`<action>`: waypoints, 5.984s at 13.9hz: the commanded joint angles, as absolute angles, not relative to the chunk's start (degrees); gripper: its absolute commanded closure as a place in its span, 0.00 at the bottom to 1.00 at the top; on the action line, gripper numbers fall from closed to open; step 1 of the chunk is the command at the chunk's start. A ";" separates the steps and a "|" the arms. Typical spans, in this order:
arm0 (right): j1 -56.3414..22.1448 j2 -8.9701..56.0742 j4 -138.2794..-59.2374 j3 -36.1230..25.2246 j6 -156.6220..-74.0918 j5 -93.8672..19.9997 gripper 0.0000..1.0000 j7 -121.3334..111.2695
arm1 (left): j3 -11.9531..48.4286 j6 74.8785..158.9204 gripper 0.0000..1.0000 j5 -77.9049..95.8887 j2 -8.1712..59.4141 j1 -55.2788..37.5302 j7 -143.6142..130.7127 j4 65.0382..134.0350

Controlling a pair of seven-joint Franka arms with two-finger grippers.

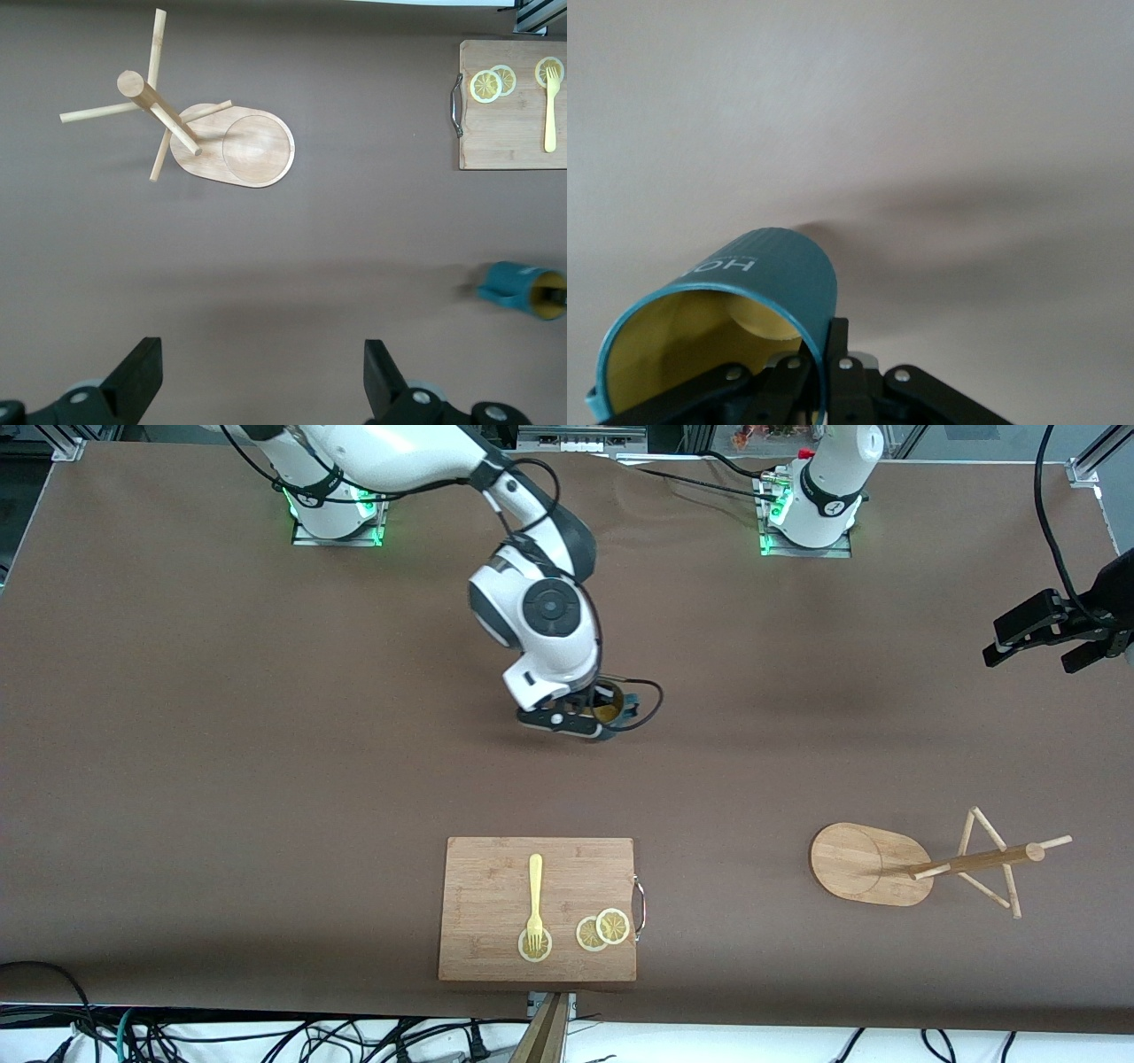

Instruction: Pass cup and hang on rack

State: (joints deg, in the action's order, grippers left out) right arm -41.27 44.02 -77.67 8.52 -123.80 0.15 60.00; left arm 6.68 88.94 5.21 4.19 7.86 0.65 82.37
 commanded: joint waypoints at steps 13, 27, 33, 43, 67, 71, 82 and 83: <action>-38.86 37.29 -74.88 7.65 -114.29 0.35 0.00 58.20 | 5.11 88.59 0.00 5.54 4.84 1.71 0.00 85.23; -35.33 16.82 -91.55 -24.59 -91.82 0.09 0.00 8.64 | 5.54 95.54 0.00 5.10 4.40 -3.34 5.69 95.35; -35.33 5.45 -104.06 -33.12 -103.01 -0.52 0.00 0.30 | 5.97 111.59 0.00 8.16 -1.93 -3.52 16.68 114.93; 3.69 -2.98 -104.24 1.49 -97.39 -0.70 0.00 -4.75 | 6.50 126.30 0.00 43.89 -0.46 -2.64 58.39 130.52; 3.87 -2.72 -97.91 0.70 -93.34 -0.26 0.00 -3.78 | 12.74 110.65 0.00 84.55 37.35 1.76 163.79 124.19; 3.95 -2.72 -97.91 1.58 -93.25 -0.26 0.00 -3.78 | 12.83 111.00 0.00 84.81 39.02 1.85 164.72 123.93; 4.04 -2.64 -98.00 1.05 -93.16 -0.35 0.00 -3.78 | 13.01 110.39 0.00 81.56 40.51 1.23 159.79 120.94; 4.04 -2.72 -98.00 1.05 -93.16 -0.35 0.00 -3.78 | 13.18 110.56 0.00 82.69 41.04 0.97 159.79 120.94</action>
